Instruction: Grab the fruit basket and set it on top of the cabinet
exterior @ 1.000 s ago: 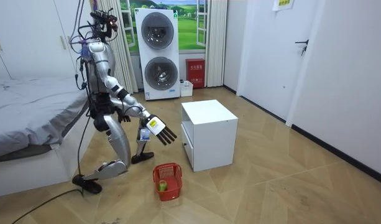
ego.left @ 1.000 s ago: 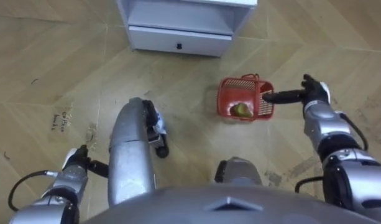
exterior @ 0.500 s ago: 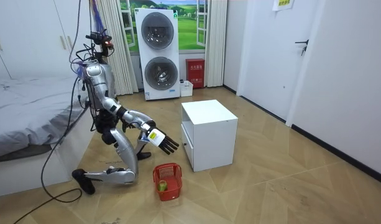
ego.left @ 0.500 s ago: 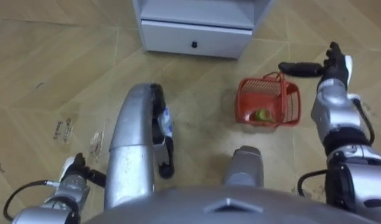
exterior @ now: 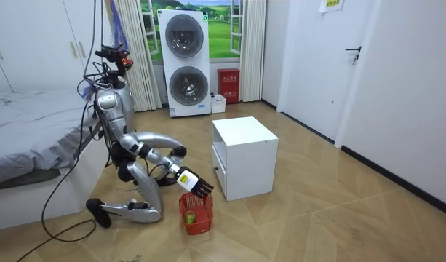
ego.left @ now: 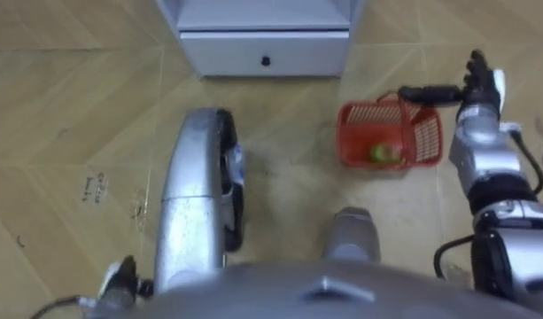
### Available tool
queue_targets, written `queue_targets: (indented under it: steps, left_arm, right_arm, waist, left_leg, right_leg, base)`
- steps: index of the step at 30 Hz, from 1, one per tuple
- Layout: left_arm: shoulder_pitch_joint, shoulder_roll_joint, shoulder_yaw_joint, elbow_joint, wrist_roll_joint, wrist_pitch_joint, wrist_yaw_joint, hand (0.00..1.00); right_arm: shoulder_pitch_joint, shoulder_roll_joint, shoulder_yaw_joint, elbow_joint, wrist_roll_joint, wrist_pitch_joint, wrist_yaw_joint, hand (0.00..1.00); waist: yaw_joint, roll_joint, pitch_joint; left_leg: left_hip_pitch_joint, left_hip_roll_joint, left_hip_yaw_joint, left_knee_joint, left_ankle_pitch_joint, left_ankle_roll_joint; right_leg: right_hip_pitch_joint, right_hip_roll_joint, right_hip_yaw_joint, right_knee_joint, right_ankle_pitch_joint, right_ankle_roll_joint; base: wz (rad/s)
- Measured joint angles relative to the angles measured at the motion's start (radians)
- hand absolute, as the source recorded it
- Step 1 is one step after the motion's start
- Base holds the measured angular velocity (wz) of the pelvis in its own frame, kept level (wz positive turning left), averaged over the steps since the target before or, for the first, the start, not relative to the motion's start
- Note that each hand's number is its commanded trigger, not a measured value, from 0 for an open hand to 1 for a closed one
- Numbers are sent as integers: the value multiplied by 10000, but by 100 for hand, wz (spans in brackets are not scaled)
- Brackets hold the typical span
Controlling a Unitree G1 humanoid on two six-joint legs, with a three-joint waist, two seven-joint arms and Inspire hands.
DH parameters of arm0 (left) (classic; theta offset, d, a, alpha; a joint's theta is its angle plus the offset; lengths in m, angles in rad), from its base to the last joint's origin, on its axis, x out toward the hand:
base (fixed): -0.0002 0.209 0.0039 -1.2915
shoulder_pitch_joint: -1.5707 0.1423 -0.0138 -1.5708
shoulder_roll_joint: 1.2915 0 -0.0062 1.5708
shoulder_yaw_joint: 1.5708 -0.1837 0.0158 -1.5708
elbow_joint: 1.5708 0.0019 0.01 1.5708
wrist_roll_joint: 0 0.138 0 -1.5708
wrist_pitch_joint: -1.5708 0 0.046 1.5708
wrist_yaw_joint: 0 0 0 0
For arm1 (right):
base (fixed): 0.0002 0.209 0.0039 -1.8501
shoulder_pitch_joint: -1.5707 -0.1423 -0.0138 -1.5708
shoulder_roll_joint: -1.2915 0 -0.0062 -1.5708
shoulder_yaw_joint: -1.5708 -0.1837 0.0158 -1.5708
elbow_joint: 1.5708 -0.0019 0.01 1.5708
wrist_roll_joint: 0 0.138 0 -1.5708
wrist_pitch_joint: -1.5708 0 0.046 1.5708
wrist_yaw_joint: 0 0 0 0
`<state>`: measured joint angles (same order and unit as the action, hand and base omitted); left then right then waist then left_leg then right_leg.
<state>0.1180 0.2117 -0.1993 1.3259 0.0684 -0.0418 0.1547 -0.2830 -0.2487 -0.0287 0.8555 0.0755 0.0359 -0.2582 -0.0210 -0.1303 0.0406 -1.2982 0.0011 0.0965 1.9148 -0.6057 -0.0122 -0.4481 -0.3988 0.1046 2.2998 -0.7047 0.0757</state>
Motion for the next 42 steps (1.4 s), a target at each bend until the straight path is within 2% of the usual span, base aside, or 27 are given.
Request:
queue_targets:
  steps: [5, 9, 12, 15, 20, 26, 36, 41, 42]
  left_arm:
    - [-165, 31, -87, -69, 7, -239, -198, 0]
    - [-142, 37, -140, -57, 2, -238, -215, 0]
    - [-141, 93, -412, -55, -227, -237, -223, 0]
    - [-146, 102, -537, -50, -376, -240, -267, 0]
    - [-145, 105, -1002, -2, -379, -182, -410, 0]
    - [-173, 106, -1015, 11, -381, -20, -681, 0]
    - [-149, 120, -1208, 17, -916, 0, -1098, 0]
    - [-141, 123, -1608, -14, -1486, -2, -1187, 0]
    - [-142, 124, -1612, -29, -1530, 0, -1187, 0]
  right_arm:
    - [-25, -157, 173, 305, -16, -5, 111, 0]
    - [-111, -248, 177, 397, 186, -5, 214, 0]
    - [-298, -315, 188, 408, 631, -5, 222, 0]
    - [-467, -381, 247, 445, 873, -6, 262, 0]
    - [-671, -581, 699, 911, 1290, -11, 585, 0]
    - [-745, -729, 1063, 1629, 1329, -12, 1056, 0]
    - [-744, -991, 1259, 2010, 1506, -10, 1505, 0]
    - [-751, -997, 1264, 2424, 1635, -16, 1504, 0]
    - [-751, -997, 1264, 2501, 1635, -16, 1504, 33]
  waist:
    - [28, 26, -19]
    - [56, 91, 16]
    - [127, 185, 81]
    - [248, 309, 94]
    - [591, 451, 92]
    - [796, 485, 91]
    - [815, 533, 81]
    - [832, 670, 85]
    - [832, 689, 85]
  left_leg:
    - [-250, -122, -50, -197, 45, -274]
    - [-351, -136, 70, -195, 43, -271]
    - [-388, -138, 156, -195, 32, -249]
    - [-546, -134, 187, -210, 37, -256]
    - [-668, -120, 257, -255, 51, -279]
    - [-783, -120, 294, -351, 95, -357]
    - [-879, -127, 430, -462, 118, -392]
    - [-909, -137, 441, -472, 127, -377]
    - [-917, -139, 438, -475, 135, -382]
  right_leg:
    - [-412, -42, 32, 212, -28, 59]
    - [-538, -154, 109, 224, -52, 107]
    - [-630, -186, 191, 232, -52, 108]
    - [-838, -182, 250, 283, -52, 108]
    - [-1068, -206, 329, 351, -53, 112]
    - [-1275, -224, 347, 380, -56, 118]
    - [-1518, -358, 406, 384, -73, 152]
    - [-1514, -378, 359, 378, -74, 155]
    - [-1520, -374, 354, 379, -74, 155]
  base:
    - [7]
    - [2]
    - [0]
    - [0]
    - [0]
    - [0]
    - [0]
    - [0]
    - [0]
